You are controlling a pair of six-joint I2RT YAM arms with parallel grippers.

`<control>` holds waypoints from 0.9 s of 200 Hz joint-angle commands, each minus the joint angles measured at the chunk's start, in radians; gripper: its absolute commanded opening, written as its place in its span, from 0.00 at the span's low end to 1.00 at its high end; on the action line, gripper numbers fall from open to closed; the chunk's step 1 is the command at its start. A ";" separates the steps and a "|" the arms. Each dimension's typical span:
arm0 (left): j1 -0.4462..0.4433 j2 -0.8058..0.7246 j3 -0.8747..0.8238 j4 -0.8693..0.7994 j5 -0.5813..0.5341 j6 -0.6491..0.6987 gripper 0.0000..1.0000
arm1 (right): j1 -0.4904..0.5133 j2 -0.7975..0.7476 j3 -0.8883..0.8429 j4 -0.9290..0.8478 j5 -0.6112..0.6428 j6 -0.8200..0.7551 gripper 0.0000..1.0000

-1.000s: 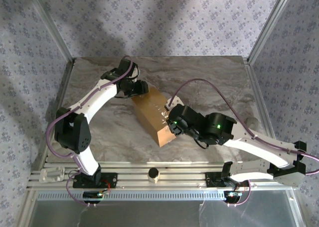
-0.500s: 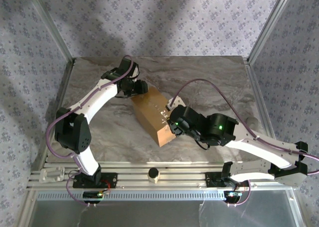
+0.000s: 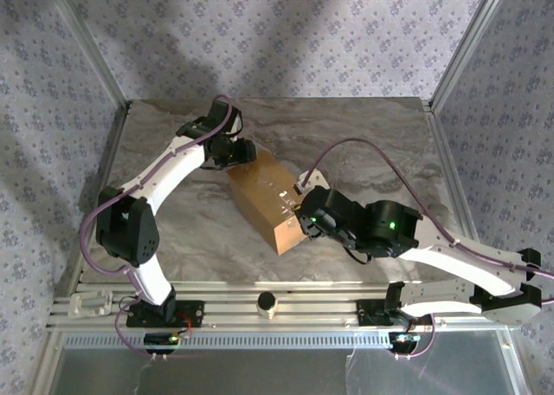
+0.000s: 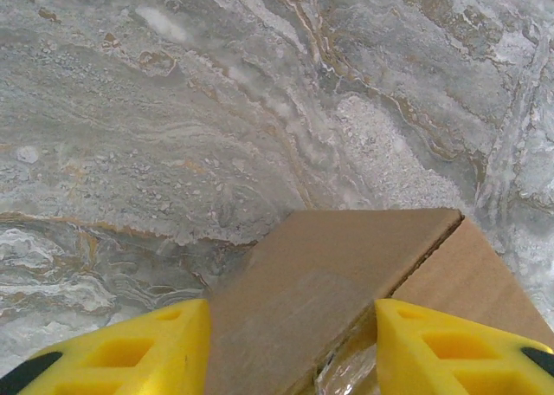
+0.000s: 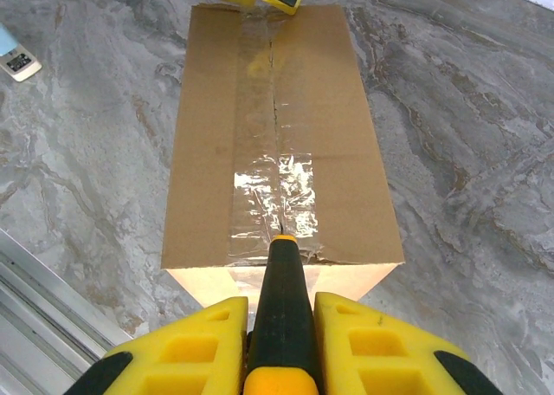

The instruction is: Unpack the express box

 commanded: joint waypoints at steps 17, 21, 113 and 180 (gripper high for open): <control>0.041 0.056 0.007 -0.005 -0.289 -0.017 0.50 | 0.025 -0.041 -0.023 -0.254 -0.065 0.034 0.00; 0.040 0.055 0.005 -0.002 -0.290 -0.017 0.50 | 0.025 -0.041 -0.022 -0.254 -0.065 0.035 0.00; -0.038 -0.017 0.009 0.097 -0.286 0.067 0.50 | 0.023 -0.059 -0.004 -0.294 -0.015 0.038 0.00; -0.039 -0.080 -0.004 0.109 -0.277 0.061 0.51 | -0.005 -0.075 -0.007 -0.157 0.020 -0.001 0.00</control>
